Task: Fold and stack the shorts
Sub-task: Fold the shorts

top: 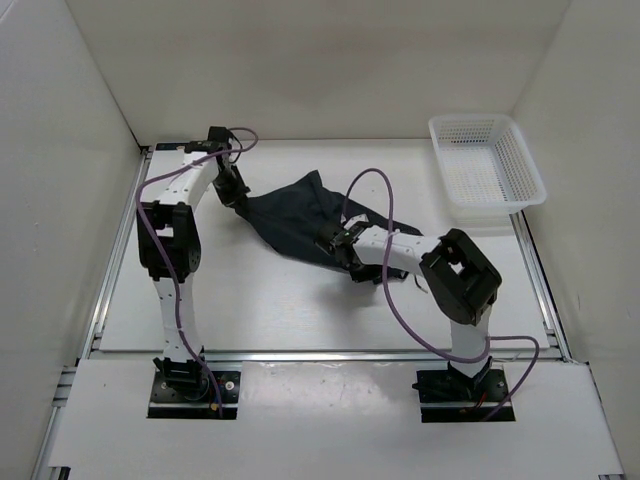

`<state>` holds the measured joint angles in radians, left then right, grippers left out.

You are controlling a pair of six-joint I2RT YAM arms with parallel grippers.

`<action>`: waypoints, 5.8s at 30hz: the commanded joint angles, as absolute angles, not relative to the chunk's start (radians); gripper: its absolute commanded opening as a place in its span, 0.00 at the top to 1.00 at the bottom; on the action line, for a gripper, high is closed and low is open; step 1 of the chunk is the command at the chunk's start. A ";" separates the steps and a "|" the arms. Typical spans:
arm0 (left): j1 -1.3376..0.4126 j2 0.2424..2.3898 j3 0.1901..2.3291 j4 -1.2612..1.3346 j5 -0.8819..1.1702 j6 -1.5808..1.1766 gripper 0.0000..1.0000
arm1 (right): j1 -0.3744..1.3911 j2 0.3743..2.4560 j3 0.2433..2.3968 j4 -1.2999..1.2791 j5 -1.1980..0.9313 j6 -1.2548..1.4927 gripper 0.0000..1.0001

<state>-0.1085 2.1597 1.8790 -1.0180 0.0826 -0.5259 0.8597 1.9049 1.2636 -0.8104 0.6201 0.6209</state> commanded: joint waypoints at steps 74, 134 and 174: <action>-0.003 1.940 1.463 -0.865 0.101 -0.498 0.90 | 0.190 0.913 0.284 -0.140 -0.594 1.570 0.01; 0.075 1.513 1.150 -0.916 0.107 -0.549 0.25 | 0.209 1.389 0.973 -0.782 -0.124 0.486 0.16; -0.038 1.707 1.325 -0.957 0.000 -0.585 0.90 | 0.199 1.318 1.069 -0.802 -0.081 0.468 0.19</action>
